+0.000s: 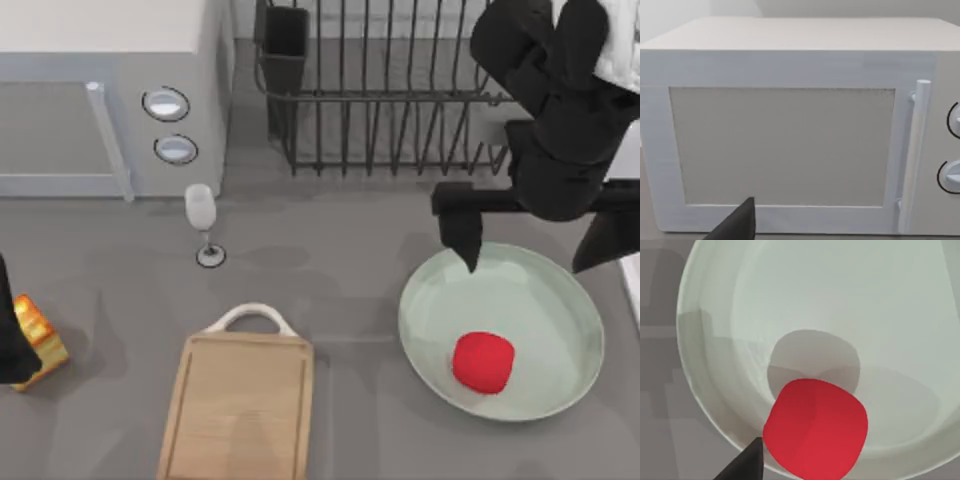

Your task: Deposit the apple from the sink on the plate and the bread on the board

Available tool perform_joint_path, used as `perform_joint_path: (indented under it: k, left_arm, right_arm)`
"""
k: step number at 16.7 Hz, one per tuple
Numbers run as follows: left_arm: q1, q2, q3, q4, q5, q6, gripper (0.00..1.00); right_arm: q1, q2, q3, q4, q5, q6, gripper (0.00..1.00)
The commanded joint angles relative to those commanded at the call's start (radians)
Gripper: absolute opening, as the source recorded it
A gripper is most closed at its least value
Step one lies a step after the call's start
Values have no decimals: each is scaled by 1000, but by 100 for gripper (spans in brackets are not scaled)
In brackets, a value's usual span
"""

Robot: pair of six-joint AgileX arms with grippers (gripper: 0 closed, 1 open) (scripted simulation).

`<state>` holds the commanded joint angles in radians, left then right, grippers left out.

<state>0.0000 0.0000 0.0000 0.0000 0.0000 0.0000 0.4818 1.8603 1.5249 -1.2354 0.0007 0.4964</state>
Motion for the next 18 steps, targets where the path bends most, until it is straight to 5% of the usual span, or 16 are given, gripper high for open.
perform_joint_path:
  k: [9, 18]
  left_arm:
    - [0, 0, 0, 0, 0, 0, 100]
    - [0, 0, 0, 0, 0, 0, 100]
  right_arm:
    - [-42, -138, -125, 104, 0, -42, 100]
    - [-234, -948, -744, 596, 0, -241, 100]
